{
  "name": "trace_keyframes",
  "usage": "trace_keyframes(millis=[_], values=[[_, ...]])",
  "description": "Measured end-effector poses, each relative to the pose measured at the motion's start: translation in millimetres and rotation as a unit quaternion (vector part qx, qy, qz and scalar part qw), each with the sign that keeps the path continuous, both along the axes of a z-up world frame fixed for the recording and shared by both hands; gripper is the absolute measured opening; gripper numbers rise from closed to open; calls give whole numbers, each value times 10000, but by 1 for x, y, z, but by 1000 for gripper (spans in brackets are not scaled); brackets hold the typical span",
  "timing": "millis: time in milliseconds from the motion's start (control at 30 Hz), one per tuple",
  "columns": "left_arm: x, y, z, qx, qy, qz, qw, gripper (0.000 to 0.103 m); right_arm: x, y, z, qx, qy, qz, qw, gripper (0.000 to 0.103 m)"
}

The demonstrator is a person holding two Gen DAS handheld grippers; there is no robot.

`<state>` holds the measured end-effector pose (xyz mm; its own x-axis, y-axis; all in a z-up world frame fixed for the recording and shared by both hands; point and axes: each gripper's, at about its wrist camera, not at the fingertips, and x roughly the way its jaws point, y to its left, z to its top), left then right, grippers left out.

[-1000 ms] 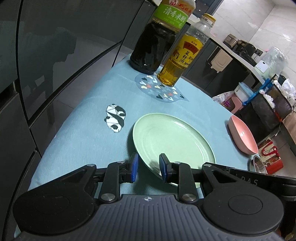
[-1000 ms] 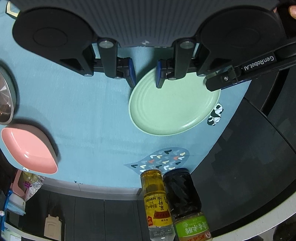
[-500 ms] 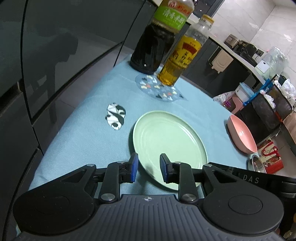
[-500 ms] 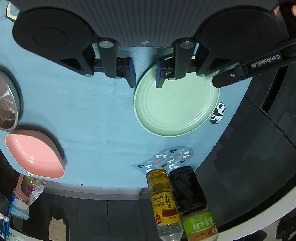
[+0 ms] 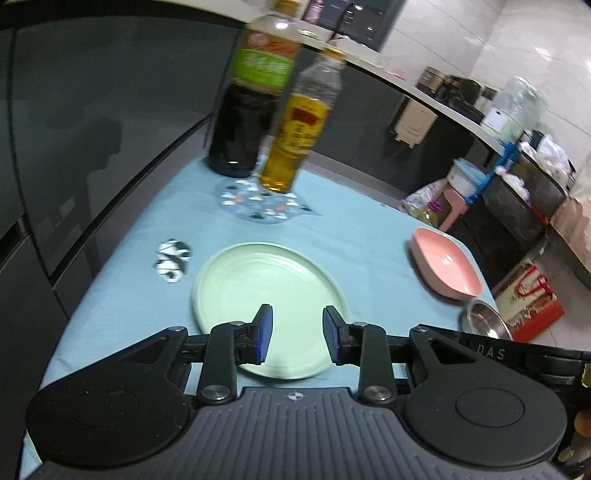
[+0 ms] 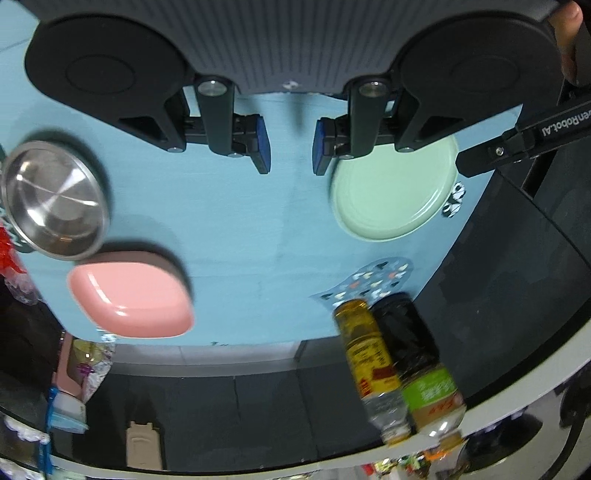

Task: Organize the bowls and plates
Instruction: 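Open both grippers, reach to the pink square dish and grasp its rim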

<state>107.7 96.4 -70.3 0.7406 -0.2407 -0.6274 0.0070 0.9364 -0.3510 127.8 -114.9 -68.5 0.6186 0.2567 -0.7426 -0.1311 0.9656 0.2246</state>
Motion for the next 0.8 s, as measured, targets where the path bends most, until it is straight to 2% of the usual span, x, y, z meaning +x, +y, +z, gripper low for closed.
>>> trace_keyframes(millis=[167, 333, 500, 800], values=[[4, -37, 12, 155, -28, -271, 9995, 28, -3, -36, 5, 141, -114, -261, 9995, 25], [11, -77, 23, 299, -78, -540, 9981, 31, -9, -74, 13, 215, -319, -541, 9978, 34], [25, -117, 29, 432, -65, -836, 9955, 32, -8, -110, 18, 326, -481, -892, 9943, 34], [74, -170, 26, 586, 66, -877, 9944, 32, 18, -157, 17, 515, -468, -1375, 9881, 34]])
